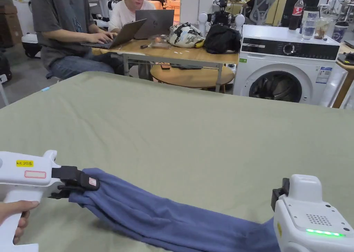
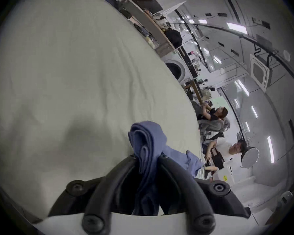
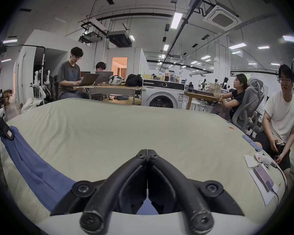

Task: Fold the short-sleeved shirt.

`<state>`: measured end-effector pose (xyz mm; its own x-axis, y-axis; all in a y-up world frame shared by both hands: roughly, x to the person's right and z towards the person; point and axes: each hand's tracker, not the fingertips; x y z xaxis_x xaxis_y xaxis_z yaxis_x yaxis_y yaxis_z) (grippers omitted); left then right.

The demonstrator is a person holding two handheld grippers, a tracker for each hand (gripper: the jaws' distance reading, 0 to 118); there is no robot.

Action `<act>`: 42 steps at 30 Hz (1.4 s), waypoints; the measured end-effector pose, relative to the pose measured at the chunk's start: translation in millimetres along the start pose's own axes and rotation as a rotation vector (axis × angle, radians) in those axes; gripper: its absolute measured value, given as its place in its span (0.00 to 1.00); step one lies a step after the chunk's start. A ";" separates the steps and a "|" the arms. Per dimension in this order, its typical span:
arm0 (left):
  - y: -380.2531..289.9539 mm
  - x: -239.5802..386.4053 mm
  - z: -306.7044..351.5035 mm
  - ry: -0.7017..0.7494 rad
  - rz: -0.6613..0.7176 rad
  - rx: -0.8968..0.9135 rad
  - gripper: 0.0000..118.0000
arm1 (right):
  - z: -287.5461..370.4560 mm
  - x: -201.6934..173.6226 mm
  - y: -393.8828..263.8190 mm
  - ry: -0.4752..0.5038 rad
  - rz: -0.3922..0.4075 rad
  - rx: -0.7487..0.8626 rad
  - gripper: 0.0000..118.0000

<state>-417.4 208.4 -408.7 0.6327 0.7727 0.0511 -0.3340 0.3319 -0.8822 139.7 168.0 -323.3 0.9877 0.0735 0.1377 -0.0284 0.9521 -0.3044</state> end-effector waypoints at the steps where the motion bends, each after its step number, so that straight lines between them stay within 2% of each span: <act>1: 0.6 5.2 -4.4 -0.007 0.002 -0.007 0.06 | 0.4 -0.5 0.2 0.002 -0.002 -0.001 0.00; 4: -2.3 25.5 -20.3 -0.093 0.013 -0.050 0.06 | 3.4 -0.3 1.2 0.008 -0.005 0.002 0.00; 8: -14.9 81.3 -54.0 -0.172 -0.050 -0.163 0.06 | 7.9 3.9 1.8 0.008 -0.001 0.005 0.00; 14: -41.1 138.0 -131.0 -0.159 -0.096 -0.267 0.06 | 11.5 13.8 0.9 -0.009 0.002 0.000 0.00; 19: -67.6 158.4 -210.0 -0.018 -0.104 -0.364 0.06 | 12.1 24.8 -4.6 -0.031 -0.007 -0.016 0.00; 23: -64.3 131.8 -270.4 0.152 -0.091 -0.375 0.06 | 14.0 32.0 -10.1 -0.045 -0.012 -0.031 0.00; 24: -69.2 131.3 -274.6 0.147 -0.075 -0.367 0.06 | 14.4 33.2 -11.1 -0.050 -0.009 -0.037 0.00; 26: -70.2 127.5 -278.2 0.111 -0.066 -0.367 0.12 | 15.5 35.2 -12.6 -0.051 -0.009 -0.041 0.00; 27: -71.5 131.1 -273.2 0.100 -0.067 -0.358 0.20 | 16.6 35.2 -12.6 -0.051 -0.008 -0.043 0.00; 29: -69.2 134.3 -266.2 0.023 -0.064 -0.370 0.45 | 16.6 34.9 -12.9 -0.055 -0.005 -0.046 0.00; 30: -67.3 136.2 -262.4 0.005 -0.060 -0.376 0.47 | 16.4 34.9 -13.0 -0.054 -0.005 -0.049 0.00; 33: -62.7 151.7 -242.3 0.026 -0.100 -0.372 0.47 | 15.8 34.7 -13.3 -0.048 -0.006 -0.053 0.00; 35: -55.2 152.2 -224.4 -0.018 -0.121 -0.346 0.45 | 17.6 34.9 -12.2 -0.048 -0.008 -0.047 0.00; 36: -55.4 157.8 -212.8 -0.032 -0.137 -0.318 0.38 | 18.4 35.4 -11.5 -0.048 -0.011 -0.046 0.00; 37: -53.3 158.0 -206.3 -0.039 -0.153 -0.296 0.23 | 19.0 36.1 -10.9 -0.047 -0.013 -0.046 0.00; 38: -51.3 159.1 -201.5 -0.025 -0.187 -0.272 0.13 | 19.6 36.7 -10.3 -0.047 -0.014 -0.044 0.00; 42: -53.4 155.8 -205.1 0.122 -0.218 -0.213 0.11 | 19.8 39.1 -9.8 -0.050 -0.021 -0.040 0.00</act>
<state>-157.7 200.1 -449.7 0.7568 0.6208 0.2045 -0.0361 0.3520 -0.9353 175.5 167.4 -296.2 0.9791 0.0691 0.1911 -0.0003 0.9410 -0.3383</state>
